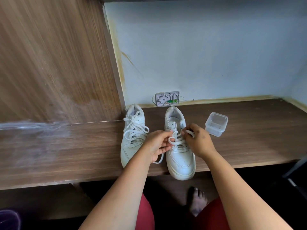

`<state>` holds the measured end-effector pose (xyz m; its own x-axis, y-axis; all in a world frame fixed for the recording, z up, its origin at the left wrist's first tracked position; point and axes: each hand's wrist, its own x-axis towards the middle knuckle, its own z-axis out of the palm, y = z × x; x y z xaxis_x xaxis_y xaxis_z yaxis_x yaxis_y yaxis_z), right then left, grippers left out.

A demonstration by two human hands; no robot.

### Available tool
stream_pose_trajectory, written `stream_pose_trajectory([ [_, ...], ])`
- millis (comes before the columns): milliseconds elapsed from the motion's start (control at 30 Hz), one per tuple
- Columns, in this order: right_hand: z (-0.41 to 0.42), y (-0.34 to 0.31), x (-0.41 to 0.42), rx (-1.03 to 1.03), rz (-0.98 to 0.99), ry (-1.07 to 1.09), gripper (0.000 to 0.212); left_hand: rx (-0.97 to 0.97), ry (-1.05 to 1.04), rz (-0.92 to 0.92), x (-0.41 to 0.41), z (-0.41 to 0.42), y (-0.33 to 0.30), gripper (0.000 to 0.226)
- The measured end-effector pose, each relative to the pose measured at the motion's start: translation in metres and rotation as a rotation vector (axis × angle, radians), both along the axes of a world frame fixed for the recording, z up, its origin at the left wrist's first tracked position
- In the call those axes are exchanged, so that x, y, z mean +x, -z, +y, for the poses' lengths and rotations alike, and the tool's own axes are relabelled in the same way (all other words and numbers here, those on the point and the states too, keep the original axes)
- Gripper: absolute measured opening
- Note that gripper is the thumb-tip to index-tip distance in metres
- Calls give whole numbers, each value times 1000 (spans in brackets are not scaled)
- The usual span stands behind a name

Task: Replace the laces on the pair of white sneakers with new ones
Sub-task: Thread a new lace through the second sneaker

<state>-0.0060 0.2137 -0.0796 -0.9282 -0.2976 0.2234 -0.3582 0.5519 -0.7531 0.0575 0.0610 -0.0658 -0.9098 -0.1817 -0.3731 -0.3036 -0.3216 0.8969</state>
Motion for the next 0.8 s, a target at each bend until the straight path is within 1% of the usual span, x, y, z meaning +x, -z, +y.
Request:
stream_pose_trajectory([
  [67,2,1,-3,-64,-57,39,5,-65,-14,20,-1,2,4,7],
  [200,1,-6,3,-444,-329,135,13,-159,-17,42,-2,4,10,10],
  [267,0,-9,4,-607,-443,223,15,-152,-18,39,-2,3,10,8],
  [333,2,-6,1,-677,-504,259,13,-118,-26,34,-3,2,11,7],
  [367,4,-5,-1,-653,-498,232,6,-104,-29,33,-2,3,11,9],
  [400,6,-2,-4,-598,-475,181,7,-97,-32,35,-2,3,11,10],
  [433,8,-1,-4,-514,-442,124,20,-97,-37,37,-2,3,12,12],
  [467,8,-2,-2,-418,-399,75,28,-102,-43,39,-2,4,12,13],
  [500,7,-3,0,-320,-341,51,29,-108,-50,41,-3,5,13,14],
  [567,4,-3,4,-199,-231,74,20,-112,-62,40,-4,6,13,15],
  [633,1,-3,5,-177,-183,125,17,-118,-82,38,-5,5,13,15],
  [700,1,-4,4,-144,-166,137,21,-167,-102,50,-8,5,15,14],
  [767,2,-5,3,-122,-172,99,26,-281,-123,86,-10,3,19,13],
  [800,3,-5,3,-133,-180,78,27,-373,-131,108,-10,3,22,13],
])
